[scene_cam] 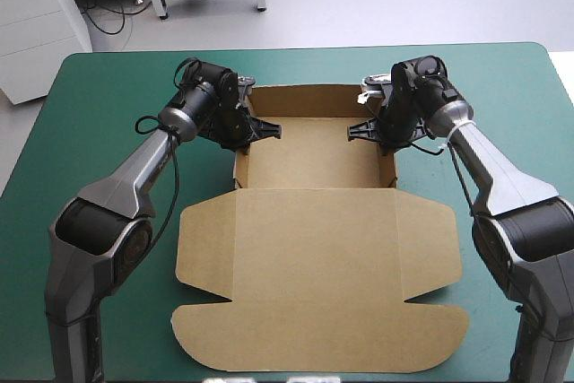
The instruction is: Fold the box
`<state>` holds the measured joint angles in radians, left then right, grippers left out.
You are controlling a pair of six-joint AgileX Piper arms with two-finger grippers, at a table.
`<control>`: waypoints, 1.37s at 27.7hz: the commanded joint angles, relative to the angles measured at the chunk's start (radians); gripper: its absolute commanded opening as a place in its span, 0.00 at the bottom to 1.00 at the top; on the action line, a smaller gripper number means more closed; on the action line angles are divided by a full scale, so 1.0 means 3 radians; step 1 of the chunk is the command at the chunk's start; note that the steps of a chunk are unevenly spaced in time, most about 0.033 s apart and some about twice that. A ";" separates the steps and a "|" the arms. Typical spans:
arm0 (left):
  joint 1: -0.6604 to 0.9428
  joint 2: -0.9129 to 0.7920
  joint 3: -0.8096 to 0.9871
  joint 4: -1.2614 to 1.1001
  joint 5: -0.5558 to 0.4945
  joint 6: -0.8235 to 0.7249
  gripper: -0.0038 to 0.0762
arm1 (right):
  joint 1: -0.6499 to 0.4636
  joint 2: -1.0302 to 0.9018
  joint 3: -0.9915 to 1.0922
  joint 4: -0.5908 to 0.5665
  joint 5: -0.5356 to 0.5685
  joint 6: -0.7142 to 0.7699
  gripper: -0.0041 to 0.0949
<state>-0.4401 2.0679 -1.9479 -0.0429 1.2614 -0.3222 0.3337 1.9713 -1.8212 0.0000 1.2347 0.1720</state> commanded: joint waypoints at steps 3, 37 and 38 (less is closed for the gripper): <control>-0.0028 -0.0218 -0.0130 -0.0417 0.0121 0.0155 0.03 | 0.0013 -0.0155 -0.0100 0.0180 0.0042 -0.0095 0.03; 0.0216 -0.0550 -0.1085 -0.0338 0.0128 0.0239 0.65 | -0.0312 -0.0505 -0.0805 0.0390 0.0042 0.0000 0.94; 0.0225 -0.0601 -0.1085 -0.0343 0.0128 0.0270 0.64 | -0.0312 -0.0554 -0.0791 0.0390 0.0042 0.0008 0.94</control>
<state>-0.3819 2.0012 -2.2363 -0.1389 1.2483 -0.2589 0.2460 1.9024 -2.0287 0.1153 1.2433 0.1697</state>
